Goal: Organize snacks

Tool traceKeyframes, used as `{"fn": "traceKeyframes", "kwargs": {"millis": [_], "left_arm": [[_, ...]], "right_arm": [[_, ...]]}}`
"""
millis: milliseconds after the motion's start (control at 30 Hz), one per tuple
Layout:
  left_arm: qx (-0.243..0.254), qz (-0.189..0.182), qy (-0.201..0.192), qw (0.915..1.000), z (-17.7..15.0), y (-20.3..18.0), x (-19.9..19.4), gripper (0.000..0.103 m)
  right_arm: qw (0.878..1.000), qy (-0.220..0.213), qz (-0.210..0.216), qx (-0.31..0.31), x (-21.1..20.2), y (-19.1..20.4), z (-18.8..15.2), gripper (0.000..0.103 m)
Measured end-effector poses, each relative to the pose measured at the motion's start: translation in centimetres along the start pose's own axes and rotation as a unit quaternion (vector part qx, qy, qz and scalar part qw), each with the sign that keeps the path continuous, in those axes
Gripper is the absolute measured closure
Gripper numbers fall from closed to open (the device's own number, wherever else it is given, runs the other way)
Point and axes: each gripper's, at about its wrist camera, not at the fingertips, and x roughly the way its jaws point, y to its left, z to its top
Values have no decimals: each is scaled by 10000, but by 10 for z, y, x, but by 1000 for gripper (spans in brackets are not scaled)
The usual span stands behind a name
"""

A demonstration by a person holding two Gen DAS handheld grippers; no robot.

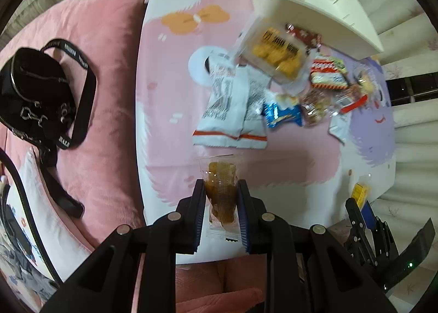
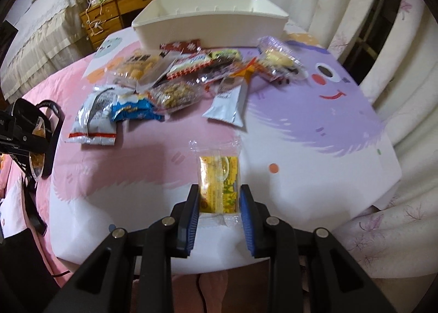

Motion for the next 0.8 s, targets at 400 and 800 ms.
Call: {"fn": "traceKeyframes", "kwargs": {"millis": [400,800], "left_arm": [[117,-41,-462,9989,20,-45,-53,83],[-62,-219,-1071,9940,75,-108,-94,83]], "right_arm": [[9993,-243,163,-238,-8,-30,47,75],[9956,-554,432,-619,-5,-71,127,75]]}}
